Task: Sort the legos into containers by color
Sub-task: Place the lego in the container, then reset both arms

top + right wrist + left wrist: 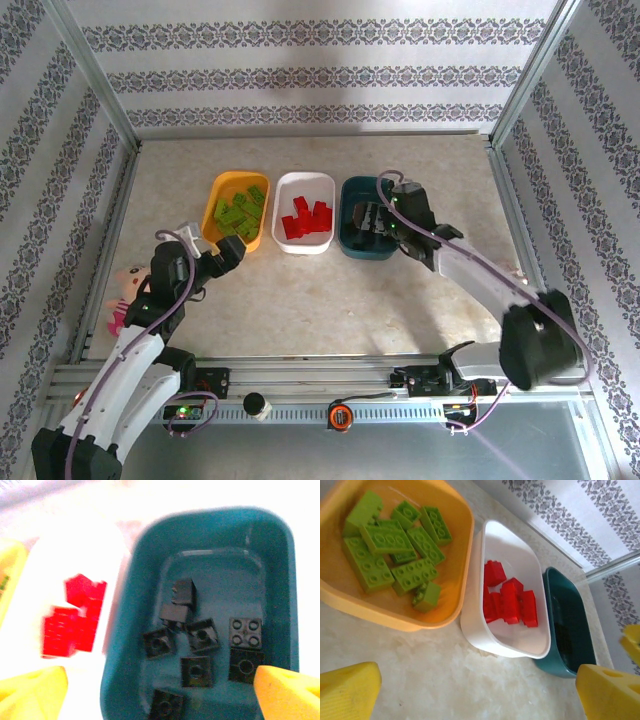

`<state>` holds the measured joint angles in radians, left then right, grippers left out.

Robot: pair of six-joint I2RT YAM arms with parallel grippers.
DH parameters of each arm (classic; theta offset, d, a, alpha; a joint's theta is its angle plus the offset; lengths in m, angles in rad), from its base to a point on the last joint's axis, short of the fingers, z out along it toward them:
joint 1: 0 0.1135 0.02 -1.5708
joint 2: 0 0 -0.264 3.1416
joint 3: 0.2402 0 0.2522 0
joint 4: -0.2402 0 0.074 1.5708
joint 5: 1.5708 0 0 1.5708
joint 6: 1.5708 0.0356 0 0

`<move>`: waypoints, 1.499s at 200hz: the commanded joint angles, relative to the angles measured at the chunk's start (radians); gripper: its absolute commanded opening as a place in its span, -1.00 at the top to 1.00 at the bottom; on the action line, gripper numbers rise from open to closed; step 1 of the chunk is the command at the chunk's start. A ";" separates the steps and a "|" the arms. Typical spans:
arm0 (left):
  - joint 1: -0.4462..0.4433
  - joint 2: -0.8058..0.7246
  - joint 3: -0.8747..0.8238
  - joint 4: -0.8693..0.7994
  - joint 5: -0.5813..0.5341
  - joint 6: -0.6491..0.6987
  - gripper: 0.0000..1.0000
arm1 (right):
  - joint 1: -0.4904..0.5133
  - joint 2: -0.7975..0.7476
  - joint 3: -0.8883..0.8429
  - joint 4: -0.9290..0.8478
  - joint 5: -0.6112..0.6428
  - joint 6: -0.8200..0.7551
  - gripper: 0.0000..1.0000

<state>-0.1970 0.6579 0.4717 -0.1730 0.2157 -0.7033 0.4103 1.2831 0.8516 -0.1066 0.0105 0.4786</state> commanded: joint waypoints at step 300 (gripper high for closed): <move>0.198 0.913 -0.179 1.265 -0.152 0.719 -0.99 | 0.071 -0.417 -0.376 0.229 0.311 -0.081 -0.96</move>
<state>-0.0433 1.5898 0.2325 1.2022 -0.0322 0.0147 0.4927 0.8776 0.4866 0.1001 0.2817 0.4290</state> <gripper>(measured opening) 0.994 0.982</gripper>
